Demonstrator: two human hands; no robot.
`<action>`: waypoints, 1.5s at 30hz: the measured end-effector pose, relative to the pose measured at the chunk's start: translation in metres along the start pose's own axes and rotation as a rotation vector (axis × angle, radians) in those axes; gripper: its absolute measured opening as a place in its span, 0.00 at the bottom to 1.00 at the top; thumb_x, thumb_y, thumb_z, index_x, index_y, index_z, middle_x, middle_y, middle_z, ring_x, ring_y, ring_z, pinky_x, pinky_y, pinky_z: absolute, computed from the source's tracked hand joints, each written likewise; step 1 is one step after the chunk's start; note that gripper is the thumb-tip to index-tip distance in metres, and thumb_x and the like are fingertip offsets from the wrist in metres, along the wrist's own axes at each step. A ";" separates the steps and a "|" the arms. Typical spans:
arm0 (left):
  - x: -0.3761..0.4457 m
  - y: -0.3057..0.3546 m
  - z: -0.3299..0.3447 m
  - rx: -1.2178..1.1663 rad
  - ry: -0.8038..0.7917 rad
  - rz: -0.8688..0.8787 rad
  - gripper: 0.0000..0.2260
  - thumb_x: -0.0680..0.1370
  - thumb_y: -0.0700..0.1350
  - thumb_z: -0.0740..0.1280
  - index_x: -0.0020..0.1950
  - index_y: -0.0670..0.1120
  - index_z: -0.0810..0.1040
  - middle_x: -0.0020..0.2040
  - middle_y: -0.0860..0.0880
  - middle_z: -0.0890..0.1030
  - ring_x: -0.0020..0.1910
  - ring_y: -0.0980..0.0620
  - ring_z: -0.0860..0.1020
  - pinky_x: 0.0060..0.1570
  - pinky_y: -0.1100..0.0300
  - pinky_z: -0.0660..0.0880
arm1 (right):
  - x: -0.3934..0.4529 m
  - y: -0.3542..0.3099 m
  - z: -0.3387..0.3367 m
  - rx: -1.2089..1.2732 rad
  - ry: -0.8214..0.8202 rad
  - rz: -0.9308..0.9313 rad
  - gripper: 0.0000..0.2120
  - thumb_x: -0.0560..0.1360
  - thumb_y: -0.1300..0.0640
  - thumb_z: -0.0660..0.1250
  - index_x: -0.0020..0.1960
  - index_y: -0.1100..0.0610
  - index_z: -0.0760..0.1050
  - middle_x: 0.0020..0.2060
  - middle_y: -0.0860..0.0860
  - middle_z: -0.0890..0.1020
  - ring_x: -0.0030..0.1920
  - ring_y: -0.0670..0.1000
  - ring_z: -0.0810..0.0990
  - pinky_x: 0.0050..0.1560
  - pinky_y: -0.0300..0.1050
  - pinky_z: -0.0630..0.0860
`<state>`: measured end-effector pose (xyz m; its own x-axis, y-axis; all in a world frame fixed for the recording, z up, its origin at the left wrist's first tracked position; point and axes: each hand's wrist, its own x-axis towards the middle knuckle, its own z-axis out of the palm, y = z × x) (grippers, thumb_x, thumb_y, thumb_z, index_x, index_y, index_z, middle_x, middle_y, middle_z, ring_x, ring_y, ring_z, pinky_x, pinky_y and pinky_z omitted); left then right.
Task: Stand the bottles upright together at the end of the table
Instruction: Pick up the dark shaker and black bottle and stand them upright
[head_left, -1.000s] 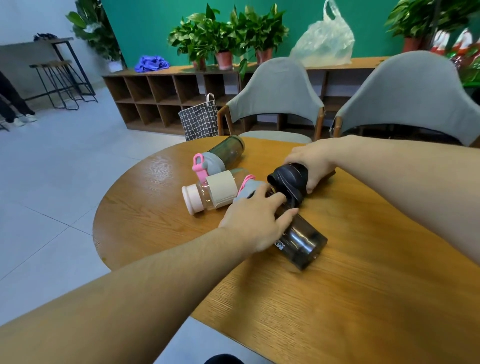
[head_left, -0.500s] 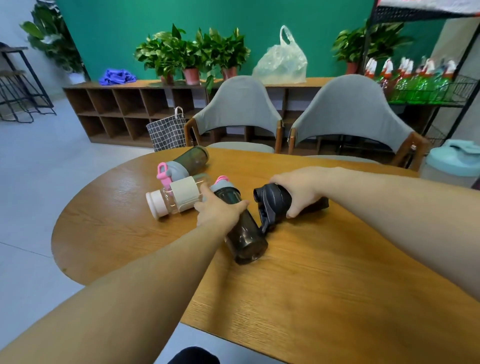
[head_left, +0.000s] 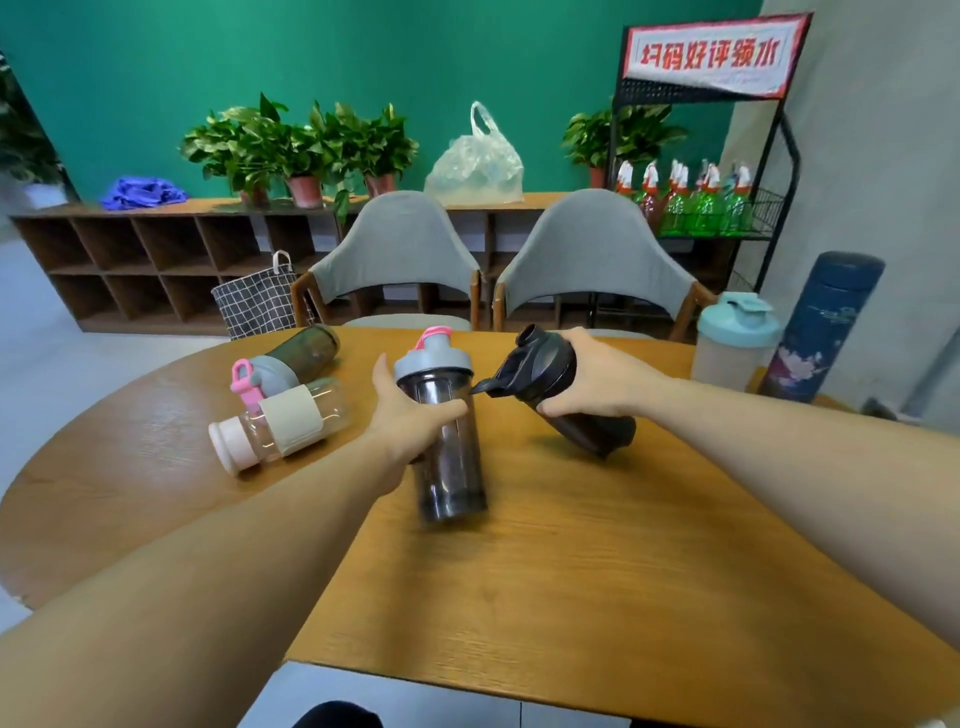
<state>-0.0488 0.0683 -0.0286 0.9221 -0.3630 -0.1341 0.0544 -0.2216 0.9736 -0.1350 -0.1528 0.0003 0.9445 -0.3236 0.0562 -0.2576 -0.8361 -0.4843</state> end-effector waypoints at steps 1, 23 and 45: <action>-0.003 0.004 0.007 -0.005 -0.019 0.034 0.52 0.70 0.42 0.77 0.79 0.59 0.41 0.73 0.42 0.67 0.61 0.42 0.74 0.54 0.45 0.76 | -0.008 0.006 -0.004 0.029 0.033 0.020 0.42 0.62 0.43 0.78 0.70 0.52 0.62 0.57 0.50 0.78 0.52 0.50 0.78 0.43 0.41 0.77; -0.053 0.048 0.247 -0.017 -0.383 0.298 0.51 0.67 0.37 0.79 0.78 0.57 0.49 0.74 0.49 0.65 0.72 0.47 0.65 0.70 0.42 0.66 | -0.151 0.192 -0.105 0.470 0.534 0.375 0.42 0.68 0.54 0.79 0.72 0.56 0.57 0.66 0.54 0.73 0.57 0.48 0.72 0.54 0.40 0.71; -0.015 0.040 0.332 0.033 -0.449 0.363 0.49 0.66 0.35 0.80 0.76 0.52 0.51 0.64 0.53 0.68 0.66 0.53 0.67 0.62 0.56 0.69 | -0.119 0.279 -0.117 0.522 0.366 0.371 0.44 0.70 0.56 0.77 0.76 0.49 0.53 0.62 0.48 0.71 0.57 0.47 0.70 0.46 0.33 0.70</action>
<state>-0.1872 -0.2352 -0.0492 0.6262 -0.7678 0.1357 -0.2539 -0.0362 0.9665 -0.3430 -0.3991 -0.0398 0.6622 -0.7476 0.0510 -0.3307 -0.3526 -0.8754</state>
